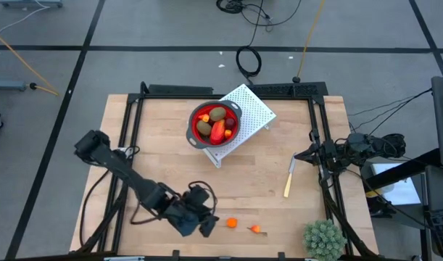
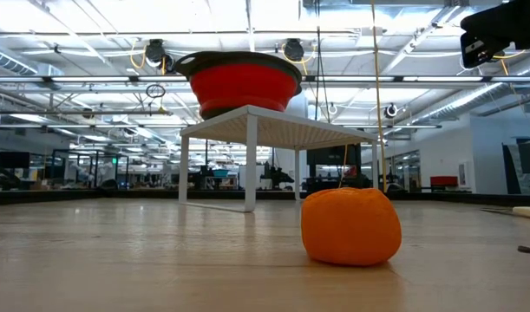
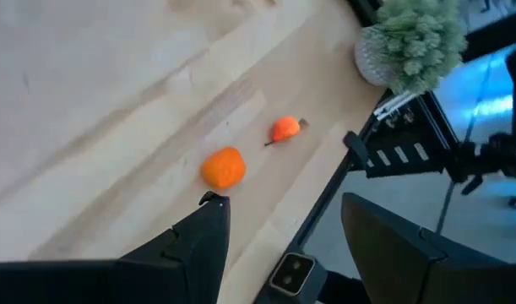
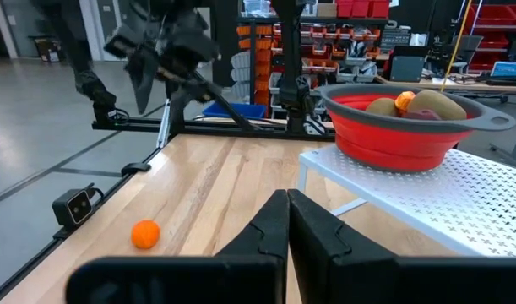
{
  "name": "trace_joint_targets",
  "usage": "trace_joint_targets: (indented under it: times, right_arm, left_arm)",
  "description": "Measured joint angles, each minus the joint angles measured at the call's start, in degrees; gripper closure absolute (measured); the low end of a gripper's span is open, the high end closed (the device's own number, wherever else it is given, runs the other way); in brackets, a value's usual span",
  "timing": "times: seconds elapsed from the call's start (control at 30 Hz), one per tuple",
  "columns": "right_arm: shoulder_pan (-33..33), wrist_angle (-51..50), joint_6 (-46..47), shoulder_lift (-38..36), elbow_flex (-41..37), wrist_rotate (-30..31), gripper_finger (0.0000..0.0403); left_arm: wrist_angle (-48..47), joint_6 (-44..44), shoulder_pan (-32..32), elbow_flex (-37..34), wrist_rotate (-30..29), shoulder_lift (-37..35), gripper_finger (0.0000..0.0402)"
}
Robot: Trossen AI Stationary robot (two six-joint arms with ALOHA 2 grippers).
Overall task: Pick & Place Fruit
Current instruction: Put the orange into the red strainer bowl on the shelf
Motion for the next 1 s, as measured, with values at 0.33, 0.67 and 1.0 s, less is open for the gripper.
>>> trace_joint_targets:
  times: [0.33, 0.67, 1.0]
  right_arm:
    - [0.0, -0.42, -0.04, 0.0, 0.0, 0.0, 0.0403]
    - [0.01, -1.19, -0.04, 0.02, 0.02, 0.0, 0.0403]
    - [0.02, -1.7, -5.35, 0.02, 0.01, 0.01, 0.0403]
  left_arm:
    - [7.82, -13.23, 1.84, 0.0, 2.47, 6.36, 0.0177]
    - [16.04, -22.71, 2.14, 0.0, 3.47, 12.0, 0.0177]
    - [14.72, -26.25, 3.38, 0.0, 3.38, 13.88, 0.0177]
